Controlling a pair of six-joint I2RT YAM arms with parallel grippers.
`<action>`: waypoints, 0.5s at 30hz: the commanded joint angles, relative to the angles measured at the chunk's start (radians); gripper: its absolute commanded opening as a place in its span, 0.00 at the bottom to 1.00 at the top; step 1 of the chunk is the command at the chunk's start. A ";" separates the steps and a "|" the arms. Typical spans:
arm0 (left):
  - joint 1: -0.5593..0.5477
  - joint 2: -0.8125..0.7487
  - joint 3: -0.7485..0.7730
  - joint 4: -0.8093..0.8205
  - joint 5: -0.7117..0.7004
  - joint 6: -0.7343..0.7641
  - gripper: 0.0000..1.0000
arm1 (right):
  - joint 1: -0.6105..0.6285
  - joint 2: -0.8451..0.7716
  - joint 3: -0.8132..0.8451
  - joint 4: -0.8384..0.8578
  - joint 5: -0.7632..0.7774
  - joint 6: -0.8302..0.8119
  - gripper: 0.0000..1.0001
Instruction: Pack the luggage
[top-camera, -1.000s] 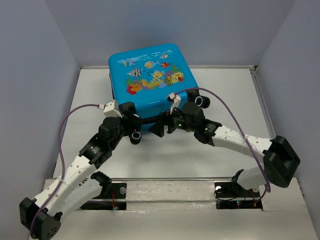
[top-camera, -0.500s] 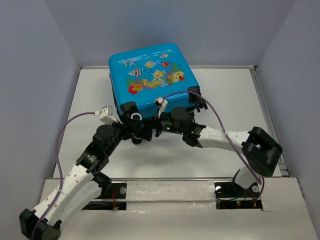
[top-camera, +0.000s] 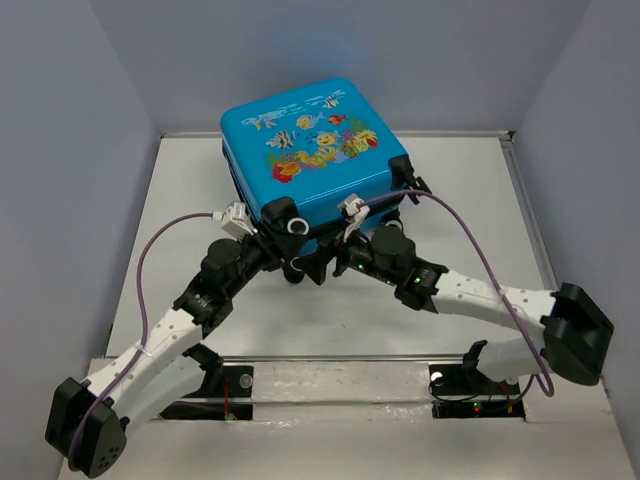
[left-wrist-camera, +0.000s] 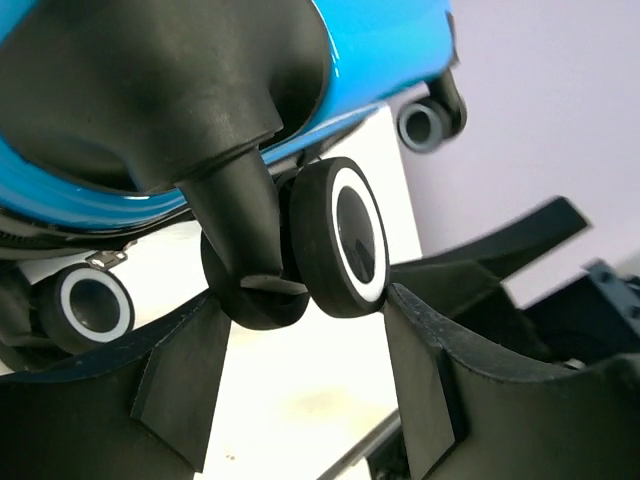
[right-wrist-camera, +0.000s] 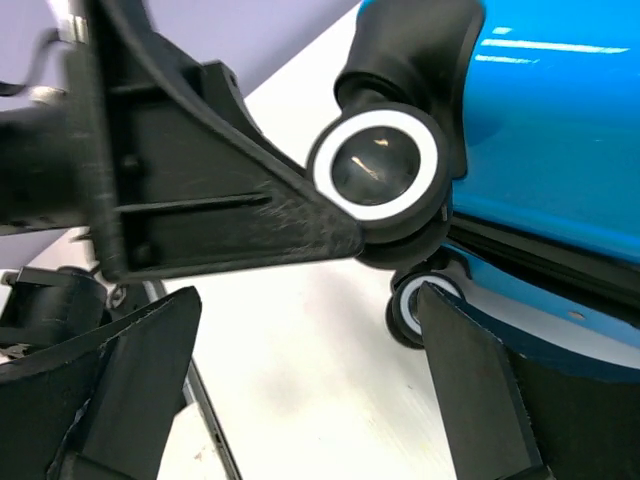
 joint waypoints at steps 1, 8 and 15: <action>-0.024 0.136 0.039 0.308 0.091 -0.036 0.06 | -0.001 -0.164 -0.068 -0.144 0.236 -0.040 0.98; -0.066 0.182 0.108 0.324 0.099 0.005 0.29 | -0.033 -0.134 -0.019 -0.177 0.276 -0.067 1.00; -0.026 0.093 0.090 0.227 0.082 0.018 0.84 | -0.052 -0.005 0.053 -0.063 0.267 -0.092 1.00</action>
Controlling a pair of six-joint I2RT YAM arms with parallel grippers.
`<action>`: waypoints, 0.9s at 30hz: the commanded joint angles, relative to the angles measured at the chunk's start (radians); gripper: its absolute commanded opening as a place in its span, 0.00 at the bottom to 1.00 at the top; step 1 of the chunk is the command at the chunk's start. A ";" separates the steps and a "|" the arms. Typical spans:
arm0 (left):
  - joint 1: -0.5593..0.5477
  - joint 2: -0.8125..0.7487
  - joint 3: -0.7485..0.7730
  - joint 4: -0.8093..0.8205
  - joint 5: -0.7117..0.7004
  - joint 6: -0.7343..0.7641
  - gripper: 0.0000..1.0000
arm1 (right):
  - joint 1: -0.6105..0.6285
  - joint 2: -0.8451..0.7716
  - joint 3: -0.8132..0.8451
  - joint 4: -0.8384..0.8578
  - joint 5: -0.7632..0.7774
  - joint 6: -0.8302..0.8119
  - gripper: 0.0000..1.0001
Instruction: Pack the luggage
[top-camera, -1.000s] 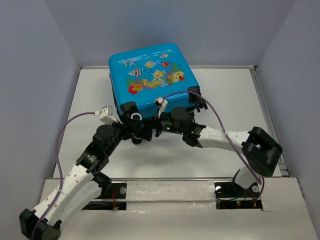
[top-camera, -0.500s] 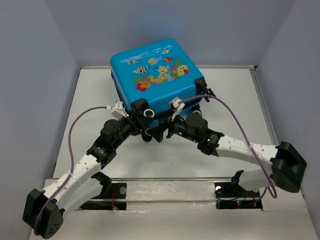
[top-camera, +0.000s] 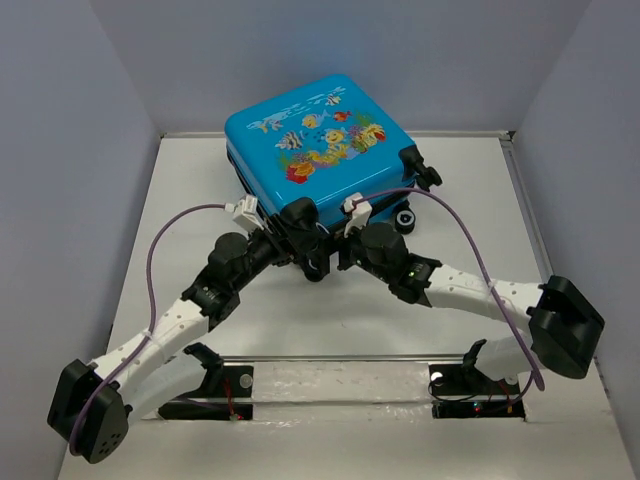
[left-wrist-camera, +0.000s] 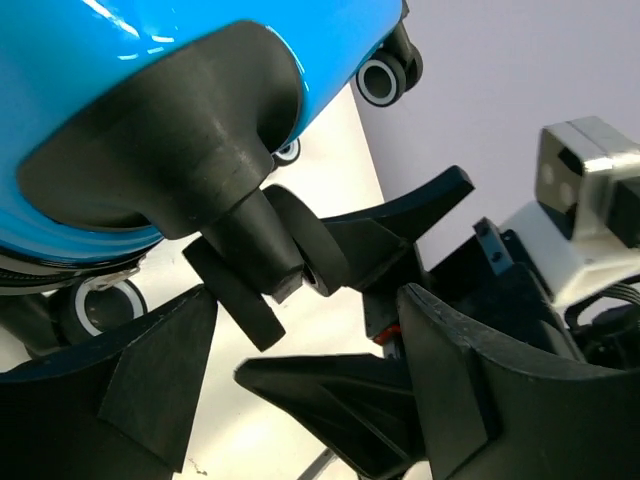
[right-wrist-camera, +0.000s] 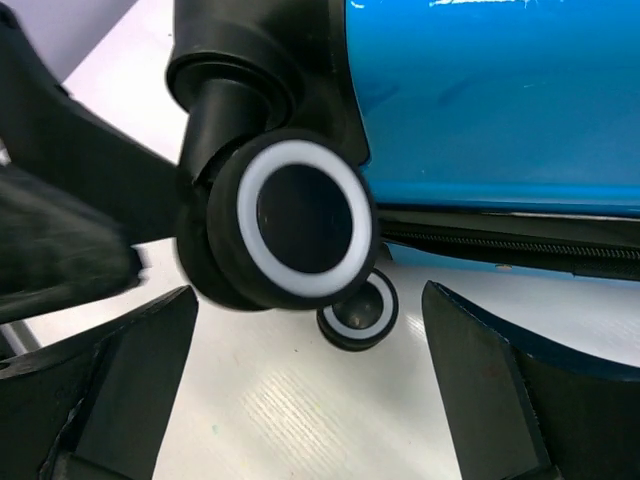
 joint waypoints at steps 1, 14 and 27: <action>0.028 -0.036 0.047 0.068 0.016 0.009 0.85 | -0.014 0.039 0.070 0.128 0.026 -0.033 1.00; 0.071 0.007 -0.026 0.208 0.082 -0.068 0.85 | -0.072 0.135 0.046 0.462 -0.148 0.134 0.98; 0.106 -0.192 -0.189 0.082 -0.005 -0.057 0.78 | -0.105 0.130 0.014 0.507 -0.163 0.224 0.22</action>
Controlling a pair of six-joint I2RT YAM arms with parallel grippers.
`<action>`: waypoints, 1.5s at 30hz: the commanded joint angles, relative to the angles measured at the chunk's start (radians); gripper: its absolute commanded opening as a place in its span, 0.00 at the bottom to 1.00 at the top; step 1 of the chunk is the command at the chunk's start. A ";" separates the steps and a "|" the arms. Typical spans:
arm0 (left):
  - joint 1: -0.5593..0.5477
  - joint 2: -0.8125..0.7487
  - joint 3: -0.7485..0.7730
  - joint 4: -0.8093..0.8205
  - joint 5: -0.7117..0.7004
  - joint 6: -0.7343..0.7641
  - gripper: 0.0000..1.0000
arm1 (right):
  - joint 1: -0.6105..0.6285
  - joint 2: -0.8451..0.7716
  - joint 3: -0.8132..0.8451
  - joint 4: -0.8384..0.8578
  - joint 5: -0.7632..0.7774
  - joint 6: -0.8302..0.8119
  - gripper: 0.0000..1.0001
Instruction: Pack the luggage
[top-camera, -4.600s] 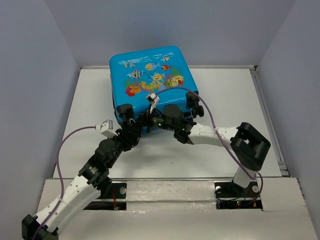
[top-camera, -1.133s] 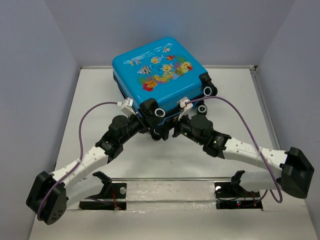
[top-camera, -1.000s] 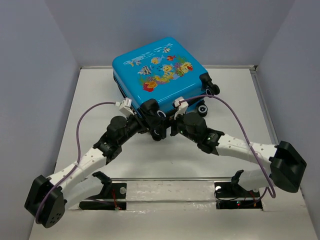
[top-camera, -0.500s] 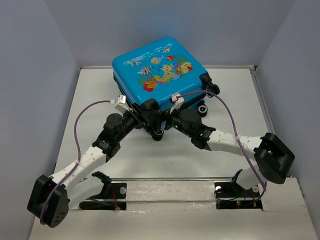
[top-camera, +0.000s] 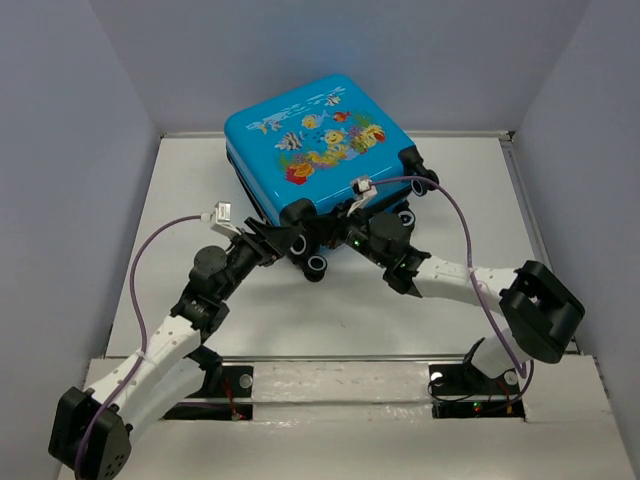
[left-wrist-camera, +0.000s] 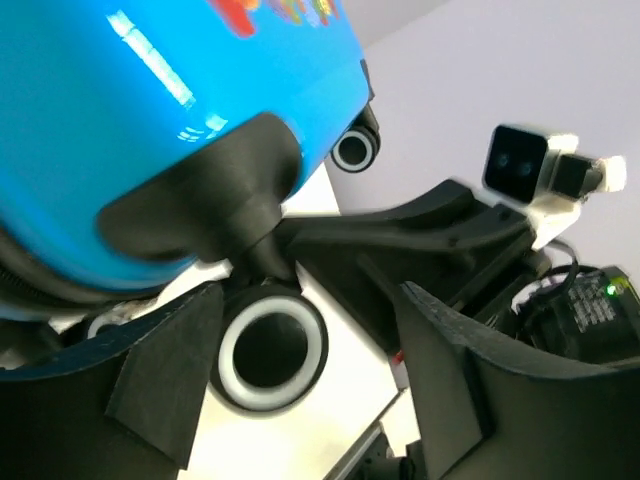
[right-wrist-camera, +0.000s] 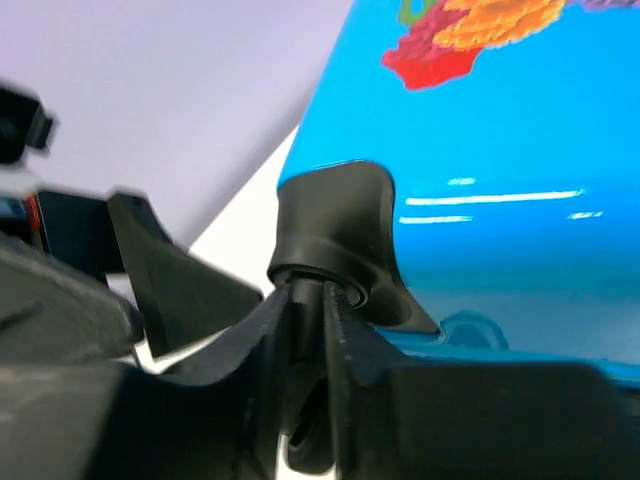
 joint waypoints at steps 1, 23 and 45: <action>0.002 -0.110 -0.119 -0.036 -0.039 0.003 0.73 | -0.018 -0.035 -0.004 0.054 0.014 0.019 0.23; 0.002 -0.221 -0.262 -0.138 -0.089 0.032 0.67 | 0.013 0.024 0.360 -0.825 0.048 -0.265 0.96; -0.043 0.004 -0.200 0.019 -0.121 0.095 0.54 | 0.200 0.337 0.838 -1.329 0.680 -0.494 0.14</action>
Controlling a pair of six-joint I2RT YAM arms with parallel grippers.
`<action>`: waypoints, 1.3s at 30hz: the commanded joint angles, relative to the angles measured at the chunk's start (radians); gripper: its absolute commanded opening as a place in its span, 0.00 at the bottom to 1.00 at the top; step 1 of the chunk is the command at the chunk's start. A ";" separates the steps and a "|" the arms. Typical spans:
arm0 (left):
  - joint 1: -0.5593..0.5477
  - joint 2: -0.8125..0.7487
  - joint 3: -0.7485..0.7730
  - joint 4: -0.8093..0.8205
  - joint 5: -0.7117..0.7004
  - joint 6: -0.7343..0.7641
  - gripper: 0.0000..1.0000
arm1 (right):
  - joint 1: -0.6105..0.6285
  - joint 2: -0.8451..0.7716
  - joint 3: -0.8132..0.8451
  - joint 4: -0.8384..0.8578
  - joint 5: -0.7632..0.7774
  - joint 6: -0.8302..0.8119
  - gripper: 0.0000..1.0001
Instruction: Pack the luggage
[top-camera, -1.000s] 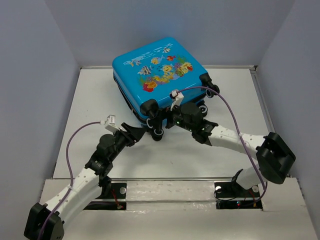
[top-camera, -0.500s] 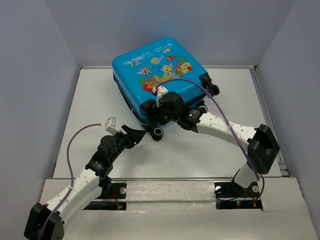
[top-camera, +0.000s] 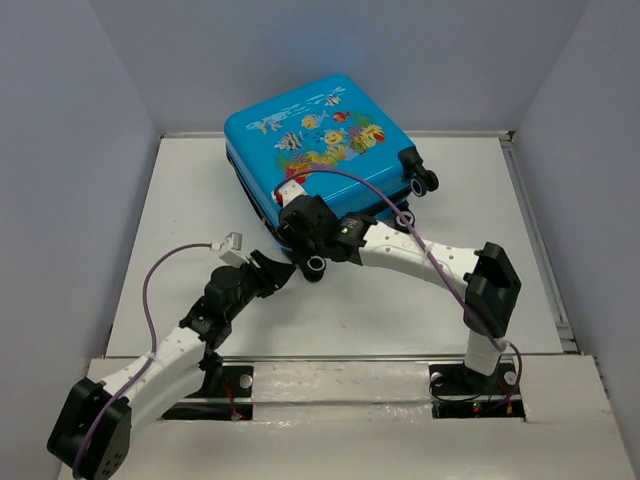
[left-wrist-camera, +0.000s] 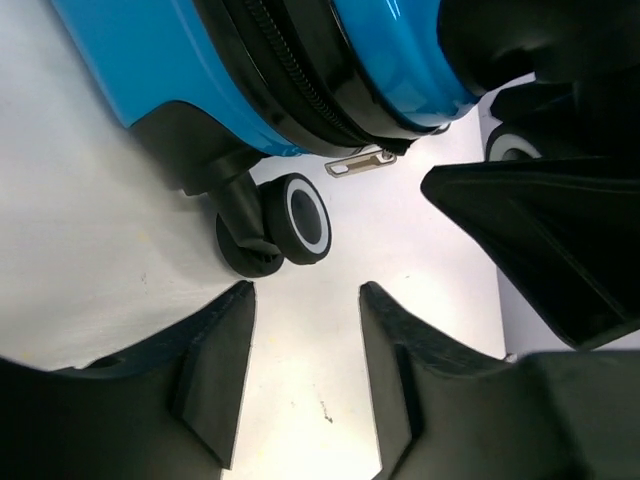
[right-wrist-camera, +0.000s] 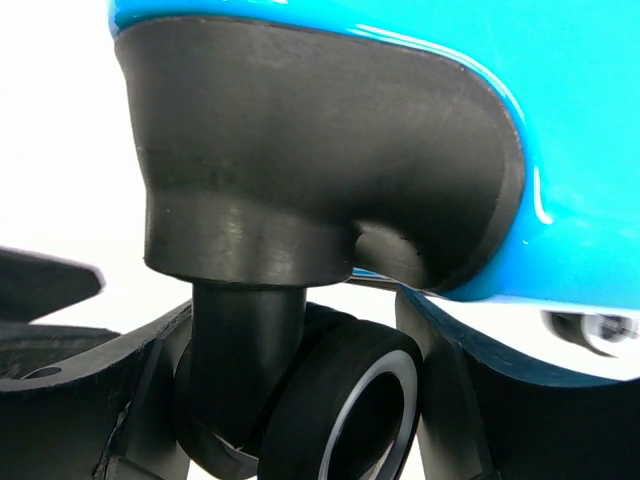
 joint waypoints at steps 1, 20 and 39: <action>-0.061 0.078 0.075 0.110 -0.061 0.064 0.53 | 0.032 0.035 0.095 -0.057 0.233 -0.109 0.11; -0.377 0.495 0.250 0.401 -0.767 0.199 0.50 | 0.090 -0.129 0.126 0.018 -0.115 -0.157 0.07; -0.516 0.667 0.287 1.026 -1.086 0.469 0.50 | 0.110 -0.220 -0.087 0.145 -0.192 -0.042 0.07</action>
